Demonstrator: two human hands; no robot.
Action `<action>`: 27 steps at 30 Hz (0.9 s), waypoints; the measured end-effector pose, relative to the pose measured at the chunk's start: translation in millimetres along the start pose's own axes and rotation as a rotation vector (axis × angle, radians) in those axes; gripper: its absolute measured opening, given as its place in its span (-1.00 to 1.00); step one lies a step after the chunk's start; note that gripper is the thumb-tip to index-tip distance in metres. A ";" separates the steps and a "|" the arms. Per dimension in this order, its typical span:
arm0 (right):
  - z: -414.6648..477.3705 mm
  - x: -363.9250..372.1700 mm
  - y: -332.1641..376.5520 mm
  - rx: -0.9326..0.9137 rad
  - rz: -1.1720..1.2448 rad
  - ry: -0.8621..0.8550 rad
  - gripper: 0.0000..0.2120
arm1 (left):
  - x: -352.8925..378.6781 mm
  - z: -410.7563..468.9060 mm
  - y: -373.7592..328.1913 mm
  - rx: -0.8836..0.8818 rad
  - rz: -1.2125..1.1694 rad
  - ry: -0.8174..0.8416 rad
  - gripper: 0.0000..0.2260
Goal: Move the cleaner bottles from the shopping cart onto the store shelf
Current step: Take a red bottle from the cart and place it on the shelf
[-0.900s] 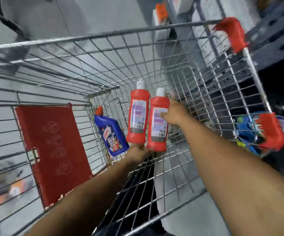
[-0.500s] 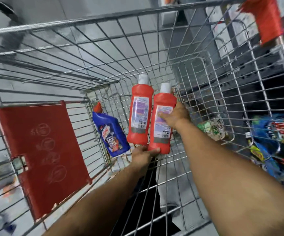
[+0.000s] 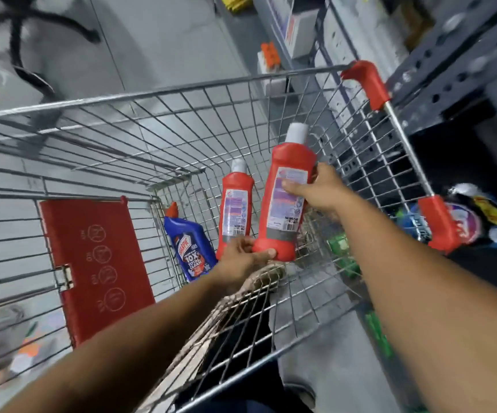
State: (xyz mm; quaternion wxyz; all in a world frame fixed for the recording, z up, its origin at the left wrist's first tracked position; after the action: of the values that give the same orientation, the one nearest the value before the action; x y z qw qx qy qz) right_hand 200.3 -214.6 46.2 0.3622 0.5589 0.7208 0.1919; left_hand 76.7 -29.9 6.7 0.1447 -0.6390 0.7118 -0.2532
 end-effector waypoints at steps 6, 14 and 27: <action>-119.0 -58.7 92.6 -0.386 0.312 -0.087 -0.60 | 17.1 -90.0 -76.0 0.084 -0.418 0.223 -0.79; -363.8 -141.6 141.4 -0.831 0.560 0.046 -0.78 | 140.3 -266.1 -84.8 0.137 -0.482 0.808 -0.56; -612.3 -284.3 -94.7 -0.809 0.525 -0.607 -0.80 | 366.4 -368.3 44.4 0.866 0.561 0.784 -0.50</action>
State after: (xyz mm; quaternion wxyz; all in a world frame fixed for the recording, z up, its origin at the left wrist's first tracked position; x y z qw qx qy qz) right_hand -281.8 -433.2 475.7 0.6784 0.5662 0.2903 0.3673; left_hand -207.3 -322.9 331.3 0.1793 -0.1729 0.6851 -0.6845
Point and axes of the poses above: each hand's wrist, its own z-axis towards the middle knuckle, its own x-axis out of the palm, y = z × x, the point moved 8 cm from there along z, towards the middle knuckle, and after that the axes turned 2 degrees about -y, right-handed, at the moved point
